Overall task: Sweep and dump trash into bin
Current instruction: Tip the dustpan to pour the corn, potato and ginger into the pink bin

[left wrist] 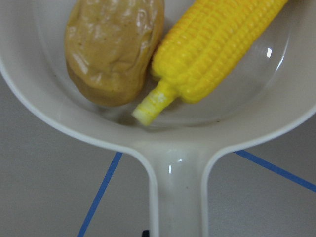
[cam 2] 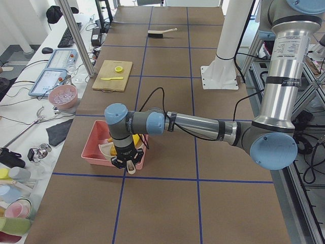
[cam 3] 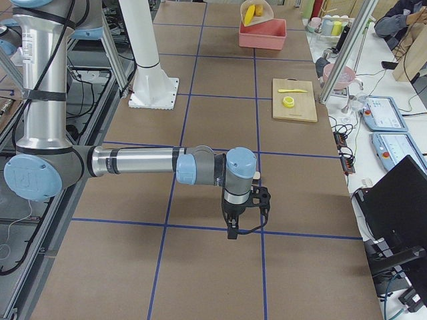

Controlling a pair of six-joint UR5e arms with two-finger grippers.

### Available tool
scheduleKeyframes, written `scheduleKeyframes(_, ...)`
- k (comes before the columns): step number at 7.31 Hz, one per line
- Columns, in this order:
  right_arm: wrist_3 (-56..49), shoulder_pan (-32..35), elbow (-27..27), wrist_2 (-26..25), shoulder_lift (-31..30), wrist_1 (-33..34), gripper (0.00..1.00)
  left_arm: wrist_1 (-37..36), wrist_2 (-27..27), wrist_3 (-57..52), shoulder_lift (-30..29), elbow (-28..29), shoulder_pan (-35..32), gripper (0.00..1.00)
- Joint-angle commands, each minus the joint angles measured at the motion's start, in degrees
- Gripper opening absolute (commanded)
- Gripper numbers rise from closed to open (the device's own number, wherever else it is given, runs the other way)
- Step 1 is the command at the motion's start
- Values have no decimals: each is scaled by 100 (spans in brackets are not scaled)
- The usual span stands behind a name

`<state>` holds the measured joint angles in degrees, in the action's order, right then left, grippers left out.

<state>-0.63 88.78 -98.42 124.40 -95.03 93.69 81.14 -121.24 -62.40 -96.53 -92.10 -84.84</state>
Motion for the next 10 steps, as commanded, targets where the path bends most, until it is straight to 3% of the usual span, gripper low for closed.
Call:
scheduleKeyframes(1, -25, 26, -72, 101, -42, 0, 100, -274, 206, -245, 2, -27, 11, 0)
scheduleKeyframes(3, 10, 26, -379, 312, -7, 9, 100, -309, 294, -255, 3, -10, 11, 0)
scheduleKeyframes(10, -86, 78, -424, 576, -78, 9, 100, -1126, 857, -640, -367, -79, 178, 0)
